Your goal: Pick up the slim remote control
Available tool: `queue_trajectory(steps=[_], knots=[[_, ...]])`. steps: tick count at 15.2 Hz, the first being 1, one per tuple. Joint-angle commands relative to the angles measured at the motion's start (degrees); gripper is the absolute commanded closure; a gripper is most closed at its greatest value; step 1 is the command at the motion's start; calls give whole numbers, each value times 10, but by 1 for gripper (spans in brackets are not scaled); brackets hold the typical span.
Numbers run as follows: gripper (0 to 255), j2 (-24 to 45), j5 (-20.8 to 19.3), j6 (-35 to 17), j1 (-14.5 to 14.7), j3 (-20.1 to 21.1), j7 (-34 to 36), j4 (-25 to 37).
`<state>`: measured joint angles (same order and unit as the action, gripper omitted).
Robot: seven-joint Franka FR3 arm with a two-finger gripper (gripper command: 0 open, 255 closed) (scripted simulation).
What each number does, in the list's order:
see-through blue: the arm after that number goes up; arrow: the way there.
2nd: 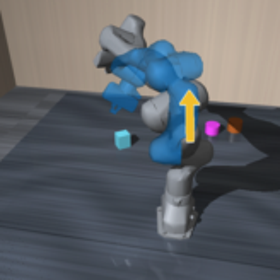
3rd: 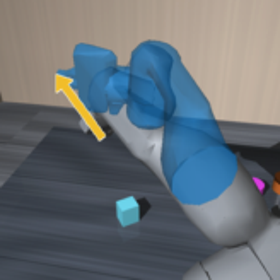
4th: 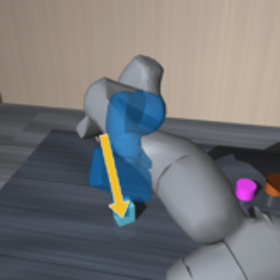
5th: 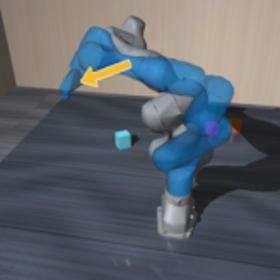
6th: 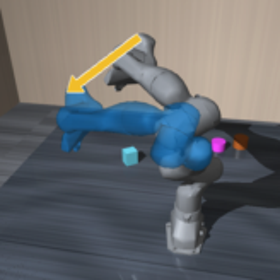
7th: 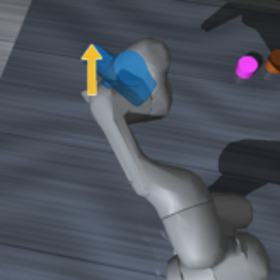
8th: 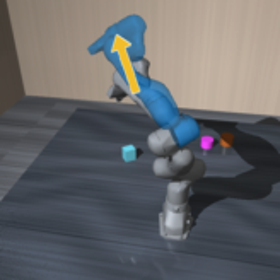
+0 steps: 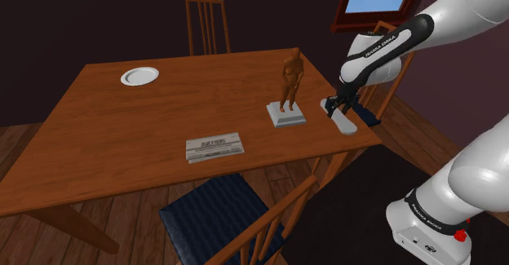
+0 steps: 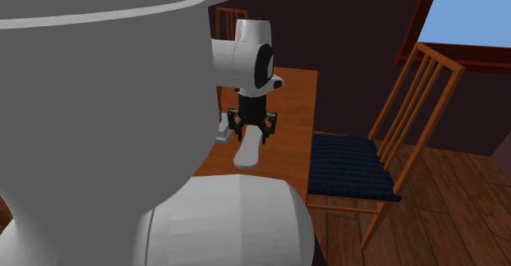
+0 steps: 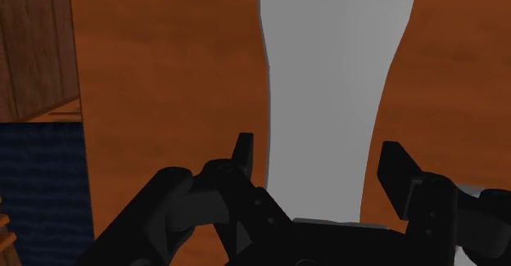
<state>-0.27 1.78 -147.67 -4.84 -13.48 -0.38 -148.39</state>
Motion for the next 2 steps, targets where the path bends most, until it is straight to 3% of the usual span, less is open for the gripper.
queue_trajectory(steps=[1, 2], knots=[[255, -11, -5, 14, -1, -1, 4, 3], [255, -11, -5, 14, -1, -1, 4, 3]])
